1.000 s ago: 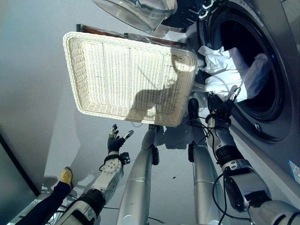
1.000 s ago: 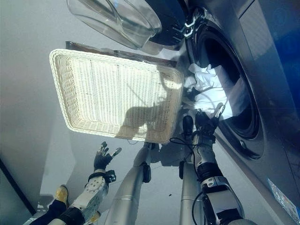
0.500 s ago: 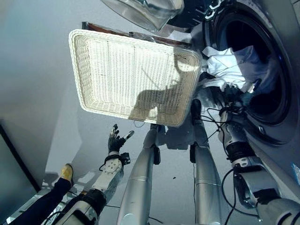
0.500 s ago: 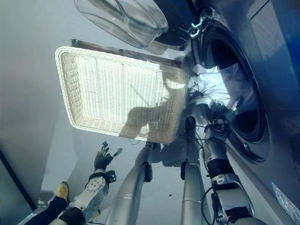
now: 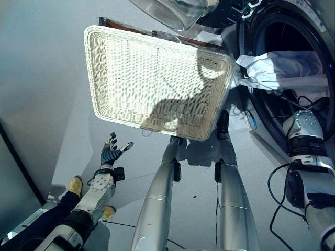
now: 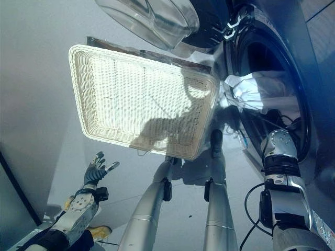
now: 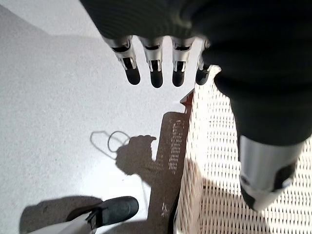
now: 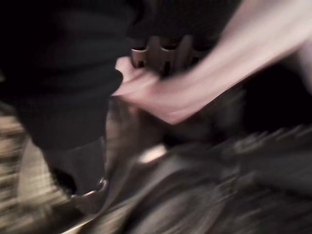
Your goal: Put the clothes into the washing machine.
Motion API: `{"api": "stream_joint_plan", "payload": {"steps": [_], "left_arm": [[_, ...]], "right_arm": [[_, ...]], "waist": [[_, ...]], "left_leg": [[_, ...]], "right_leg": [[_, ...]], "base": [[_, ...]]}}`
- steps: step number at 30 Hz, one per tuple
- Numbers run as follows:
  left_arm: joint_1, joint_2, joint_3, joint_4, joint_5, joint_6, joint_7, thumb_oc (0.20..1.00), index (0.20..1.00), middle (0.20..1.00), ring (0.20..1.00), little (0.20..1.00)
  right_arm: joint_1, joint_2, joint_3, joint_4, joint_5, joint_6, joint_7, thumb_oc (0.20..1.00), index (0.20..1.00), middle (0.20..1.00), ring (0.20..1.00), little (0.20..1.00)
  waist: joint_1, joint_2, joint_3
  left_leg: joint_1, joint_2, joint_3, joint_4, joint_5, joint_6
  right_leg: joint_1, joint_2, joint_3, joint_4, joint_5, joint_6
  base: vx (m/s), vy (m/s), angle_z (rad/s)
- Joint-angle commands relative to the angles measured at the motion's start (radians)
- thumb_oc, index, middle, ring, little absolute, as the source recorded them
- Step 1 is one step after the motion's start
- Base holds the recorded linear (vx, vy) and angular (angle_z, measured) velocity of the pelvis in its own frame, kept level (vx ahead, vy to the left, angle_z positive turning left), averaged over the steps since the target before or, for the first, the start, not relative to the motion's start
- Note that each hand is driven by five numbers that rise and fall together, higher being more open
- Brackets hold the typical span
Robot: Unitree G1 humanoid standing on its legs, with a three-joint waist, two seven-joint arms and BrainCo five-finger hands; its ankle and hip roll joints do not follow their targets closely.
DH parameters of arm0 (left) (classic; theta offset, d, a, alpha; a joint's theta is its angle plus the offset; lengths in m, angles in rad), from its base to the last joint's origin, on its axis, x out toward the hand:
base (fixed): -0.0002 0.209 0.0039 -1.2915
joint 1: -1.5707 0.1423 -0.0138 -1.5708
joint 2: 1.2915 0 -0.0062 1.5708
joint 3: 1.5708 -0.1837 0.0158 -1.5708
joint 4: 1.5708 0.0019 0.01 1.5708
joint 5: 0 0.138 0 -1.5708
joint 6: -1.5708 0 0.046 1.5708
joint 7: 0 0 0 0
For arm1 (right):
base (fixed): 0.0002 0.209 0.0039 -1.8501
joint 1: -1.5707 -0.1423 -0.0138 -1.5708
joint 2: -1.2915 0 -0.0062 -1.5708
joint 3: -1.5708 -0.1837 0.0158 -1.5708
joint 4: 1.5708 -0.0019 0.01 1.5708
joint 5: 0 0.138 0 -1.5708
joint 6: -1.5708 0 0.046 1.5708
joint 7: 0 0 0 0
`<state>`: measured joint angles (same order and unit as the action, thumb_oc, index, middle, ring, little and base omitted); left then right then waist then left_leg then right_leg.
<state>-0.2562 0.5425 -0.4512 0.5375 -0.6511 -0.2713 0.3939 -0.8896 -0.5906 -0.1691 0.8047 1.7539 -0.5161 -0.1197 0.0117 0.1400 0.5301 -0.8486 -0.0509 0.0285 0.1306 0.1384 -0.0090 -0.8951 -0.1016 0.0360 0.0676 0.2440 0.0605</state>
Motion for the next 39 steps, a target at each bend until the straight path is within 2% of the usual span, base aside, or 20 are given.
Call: {"api": "stream_joint_plan", "payload": {"steps": [1, 2, 3, 5, 7, 13, 15, 18, 19, 25, 27, 30, 31, 33, 34, 35, 37, 39], "left_arm": [[-0.005, -0.037, 0.033, 0.020, -0.015, -0.017, 0.008, 1.000, 1.000, 1.000, 1.000, 1.000], [-0.007, -0.044, 0.007, 0.031, -0.016, -0.031, 0.018, 1.000, 1.000, 1.000, 1.000, 1.000], [-0.014, -0.069, -0.027, 0.070, -0.005, -0.059, 0.036, 1.000, 1.000, 1.000, 1.000, 1.000], [-0.027, -0.102, -0.032, 0.108, 0.016, -0.077, 0.045, 1.000, 1.000, 1.000, 1.000, 1.000], [-0.023, -0.129, -0.041, 0.122, 0.030, -0.091, 0.059, 1.000, 1.000, 1.000, 1.000, 1.000], [-0.018, -0.178, -0.049, 0.107, 0.056, -0.113, 0.091, 1.000, 1.000, 1.000, 1.000, 1.000], [-0.014, -0.183, -0.048, 0.092, 0.058, -0.106, 0.096, 1.000, 1.000, 1.000, 1.000, 1.000], [-0.003, -0.190, -0.050, 0.068, 0.067, -0.096, 0.116, 1.000, 1.000, 1.000, 1.000, 1.000], [0.011, -0.199, -0.052, 0.062, 0.077, -0.096, 0.128, 1.000, 1.000, 1.000, 1.000, 1.000], [0.026, -0.214, -0.043, 0.055, 0.077, -0.098, 0.145, 1.000, 1.000, 1.000, 1.000, 1.000], [0.029, -0.217, -0.042, 0.057, 0.075, -0.096, 0.147, 1.000, 1.000, 1.000, 1.000, 1.000], [0.024, -0.209, -0.038, 0.067, 0.083, -0.089, 0.136, 1.000, 1.000, 1.000, 1.000, 1.000], [0.014, -0.198, -0.035, 0.072, 0.081, -0.084, 0.126, 1.000, 1.000, 1.000, 1.000, 1.000], [0.006, -0.192, -0.030, 0.075, 0.077, -0.081, 0.120, 1.000, 1.000, 1.000, 1.000, 1.000], [-0.009, -0.184, -0.027, 0.077, 0.069, -0.074, 0.115, 1.000, 1.000, 1.000, 1.000, 1.000], [-0.016, -0.181, -0.026, 0.079, 0.066, -0.072, 0.114, 1.000, 1.000, 1.000, 1.000, 1.000], [-0.025, -0.174, -0.024, 0.087, 0.060, -0.071, 0.104, 1.000, 1.000, 1.000, 1.000, 1.000], [-0.035, -0.176, -0.026, 0.101, 0.060, -0.078, 0.098, 1.000, 1.000, 1.000, 1.000, 1.000]], "right_arm": [[0.079, -0.132, 0.043, 0.027, 0.126, 0.422, 0.027, 1.000, 1.000, 1.000, 1.000, 1.000], [0.135, -0.084, 0.088, 0.080, 0.131, 0.548, 0.085, 1.000, 1.000, 1.000, 1.000, 1.000], [0.205, 0.009, 0.143, 0.130, 0.117, 0.590, 0.221, 1.000, 1.000, 1.000, 1.000, 1.000], [0.213, 0.069, 0.166, 0.168, 0.129, 0.586, 0.288, 1.000, 1.000, 1.000, 1.000, 1.000], [0.221, 0.097, 0.165, 0.194, 0.116, 0.577, 0.309, 1.000, 1.000, 1.000, 1.000, 1.000], [0.217, 0.178, 0.187, 0.135, 0.105, 0.548, 0.304, 1.000, 1.000, 1.000, 1.000, 1.000], [0.234, 0.197, 0.200, 0.090, 0.117, 0.527, 0.307, 1.000, 1.000, 1.000, 1.000, 1.000], [0.276, 0.239, 0.232, -0.003, 0.123, 0.463, 0.304, 1.000, 1.000, 1.000, 1.000, 1.000], [0.310, 0.269, 0.249, -0.055, 0.116, 0.421, 0.305, 1.000, 1.000, 1.000, 1.000, 1.000], [0.360, 0.315, 0.258, -0.162, 0.125, 0.297, 0.318, 1.000, 1.000, 1.000, 1.000, 1.000], [0.357, 0.309, 0.244, -0.175, 0.118, 0.252, 0.320, 1.000, 1.000, 1.000, 1.000, 1.000], [0.317, 0.275, 0.215, -0.166, 0.064, 0.237, 0.294, 1.000, 1.000, 1.000, 1.000, 1.000], [0.287, 0.256, 0.211, -0.155, -0.011, 0.257, 0.226, 1.000, 1.000, 1.000, 1.000, 1.000], [0.268, 0.242, 0.212, -0.144, -0.058, 0.281, 0.174, 1.000, 1.000, 1.000, 1.000, 1.000], [0.242, 0.224, 0.220, -0.118, -0.136, 0.338, 0.081, 1.000, 1.000, 1.000, 1.000, 1.000], [0.229, 0.212, 0.226, -0.100, -0.174, 0.367, 0.049, 1.000, 1.000, 1.000, 1.000, 1.000], [0.216, 0.186, 0.238, -0.028, -0.242, 0.434, 0.022, 1.000, 1.000, 1.000, 1.000, 1.000], [0.199, 0.172, 0.241, 0.050, -0.289, 0.470, 0.037, 1.000, 1.000, 1.000, 1.000, 1.000]], "waist": [[0.000, 0.060, -0.010], [0.005, 0.059, -0.010], [0.014, 0.057, -0.010], [0.019, 0.059, -0.010], [0.019, 0.064, -0.010], [0.011, 0.085, -0.010], [0.008, 0.084, -0.010], [0.002, 0.079, -0.010], [-0.003, 0.074, -0.010], [-0.016, 0.069, -0.010], [-0.018, 0.068, -0.010], [-0.013, 0.065, -0.010], [-0.010, 0.064, -0.010], [-0.008, 0.063, -0.010], [-0.004, 0.061, -0.010], [-0.002, 0.060, -0.010], [0.003, 0.057, -0.010], [0.010, 0.057, -0.010]], "left_leg": [[-0.005, -0.027, -0.030, -0.063, 0.099, -0.015], [-0.008, -0.023, -0.031, -0.060, 0.101, -0.019], [-0.008, -0.020, -0.034, -0.054, 0.104, -0.020], [-0.010, -0.019, -0.029, -0.059, 0.109, -0.022], [0.005, -0.020, -0.028, -0.066, 0.099, -0.020], [0.004, -0.021, -0.016, -0.096, 0.116, -0.022], [0.006, -0.019, -0.010, -0.099, 0.117, -0.022], [0.008, -0.019, -0.006, -0.103, 0.121, -0.022], [0.021, -0.019, -0.006, -0.109, 0.115, -0.022], [0.016, -0.010, 0.004, -0.114, 0.127, -0.023], [0.020, -0.009, 0.005, -0.110, 0.126, -0.023], [0.035, -0.016, -0.003, -0.113, 0.116, -0.020], [0.033, -0.019, -0.009, -0.112, 0.116, -0.021], [0.021, -0.018, -0.009, -0.109, 0.126, -0.022], [0.016, -0.018, -0.011, -0.108, 0.127, -0.022], [0.013, -0.017, -0.012, -0.106, 0.127, -0.022], [0.011, -0.017, -0.016, -0.105, 0.127, -0.021], [-0.001, -0.019, -0.022, -0.098, 0.129, -0.019]], "right_leg": [[-0.008, 0.050, -0.063, 0.086, -0.015, 0.026], [-0.007, 0.044, -0.070, 0.092, -0.019, 0.023], [-0.002, 0.041, -0.084, 0.105, -0.031, 0.016], [-0.001, 0.044, -0.087, 0.107, -0.037, 0.012], [0.011, 0.045, -0.082, 0.112, -0.054, 0.010], [0.004, 0.058, -0.059, 0.094, -0.045, 0.005], [0.005, 0.057, -0.059, 0.091, -0.043, 0.005], [0.007, 0.058, -0.058, 0.083, -0.036, 0.006], [0.019, 0.059, -0.057, 0.084, -0.047, 0.007], [0.012, 0.064, -0.047, 0.084, -0.038, 0.005], [0.014, 0.063, -0.045, 0.086, -0.037, 0.006], [0.029, 0.060, -0.048, 0.083, -0.042, 0.011], [0.030, 0.059, -0.052, 0.082, -0.039, 0.013], [0.020, 0.060, -0.054, 0.080, -0.027, 0.013], [0.016, 0.059, -0.057, 0.079, -0.023, 0.014], [0.014, 0.058, -0.059, 0.078, -0.021, 0.014], [0.014, 0.057, -0.065, 0.076, -0.022, 0.012], [0.007, 0.058, -0.068, 0.079, -0.020, 0.009]], "base": [[0.01, -0.003, 0.05], [0.02, -0.044, 0.04], [0.02, -0.054, 0.04], [0.00, -0.023, 0.04], [0.00, 0.011, -0.03], [-0.03, 0.072, -0.03], [-0.01, 0.050, -0.08], [-0.01, 0.035, -0.05], [-0.01, 0.036, 0.01], [-0.01, 0.049, -0.03], [0.01, 0.021, -0.03], [0.01, -0.054, 0.00], [-0.03, -0.093, 0.00], [-0.03, -0.057, 0.01], [-0.01, -0.042, 0.03], [-0.01, -0.038, 0.03], [0.00, -0.035, 0.00], [0.00, -0.051, 0.00]]}}
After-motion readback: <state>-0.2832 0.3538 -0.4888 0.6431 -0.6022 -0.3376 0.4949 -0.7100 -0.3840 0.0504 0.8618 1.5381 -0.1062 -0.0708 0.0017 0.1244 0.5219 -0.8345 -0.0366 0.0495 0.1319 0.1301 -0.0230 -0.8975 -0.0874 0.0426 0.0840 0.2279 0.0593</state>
